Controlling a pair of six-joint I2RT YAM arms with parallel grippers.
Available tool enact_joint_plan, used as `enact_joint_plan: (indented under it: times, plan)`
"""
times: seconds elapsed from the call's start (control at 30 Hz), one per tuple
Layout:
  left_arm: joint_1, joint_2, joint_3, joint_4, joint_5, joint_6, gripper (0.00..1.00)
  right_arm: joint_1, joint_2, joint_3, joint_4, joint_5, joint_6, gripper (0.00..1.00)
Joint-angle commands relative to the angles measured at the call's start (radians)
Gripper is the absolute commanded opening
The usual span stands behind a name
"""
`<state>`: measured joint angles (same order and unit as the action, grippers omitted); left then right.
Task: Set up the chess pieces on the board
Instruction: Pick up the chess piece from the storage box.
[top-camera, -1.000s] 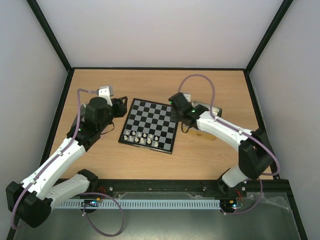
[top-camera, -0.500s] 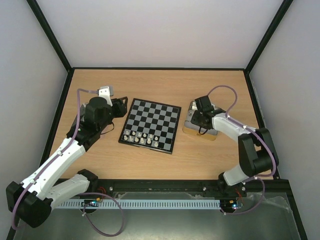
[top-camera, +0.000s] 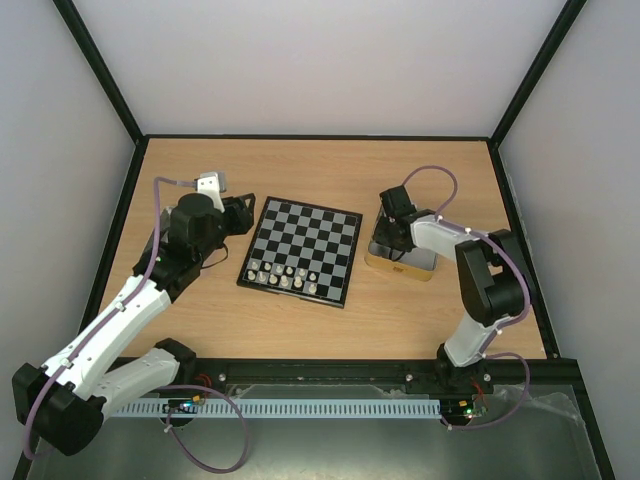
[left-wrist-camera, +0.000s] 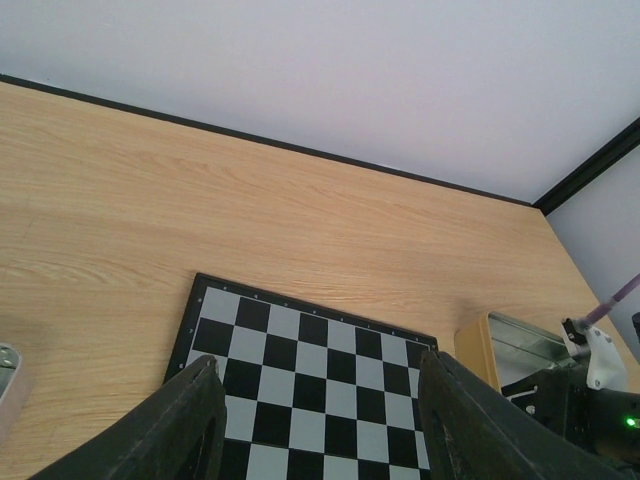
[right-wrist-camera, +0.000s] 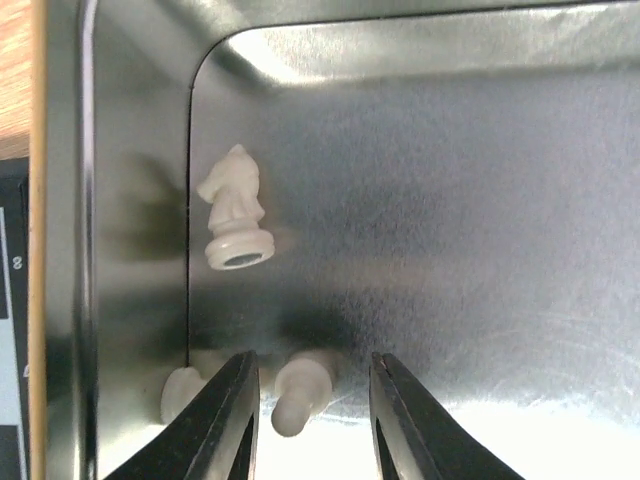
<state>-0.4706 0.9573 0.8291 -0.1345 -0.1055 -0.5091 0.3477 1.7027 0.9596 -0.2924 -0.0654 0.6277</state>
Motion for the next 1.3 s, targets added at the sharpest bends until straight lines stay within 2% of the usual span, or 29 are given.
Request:
enact_joint_plan:
  times: [0.0, 0.2, 0.47, 0.7, 0.97, 1.27]
  plan:
    - [0.007, 0.001, 0.003, -0.002, 0.002, 0.002, 0.55, -0.002, 0.033, 0.035, 0.004, 0.062, -0.041, 0.27]
    - [0.009, 0.008, 0.002, -0.001, 0.008, -0.001, 0.55, -0.002, 0.028, 0.029, 0.003, 0.071, -0.045, 0.19]
    - [0.009, 0.009, -0.002, 0.009, 0.016, -0.009, 0.55, -0.003, -0.014, 0.024, -0.006, 0.101, -0.043, 0.02]
    - [0.009, -0.004, -0.001, 0.026, 0.018, -0.013, 0.55, -0.002, -0.118, 0.033, -0.027, 0.086, -0.052, 0.02]
    - [0.009, -0.072, -0.072, 0.139, 0.007, -0.046, 0.56, 0.023, -0.228, 0.026, -0.106, -0.023, -0.068, 0.02]
    - [0.009, -0.178, -0.005, 0.106, -0.121, 0.084, 0.57, 0.184, -0.228, 0.073, -0.127, -0.074, -0.054, 0.02]
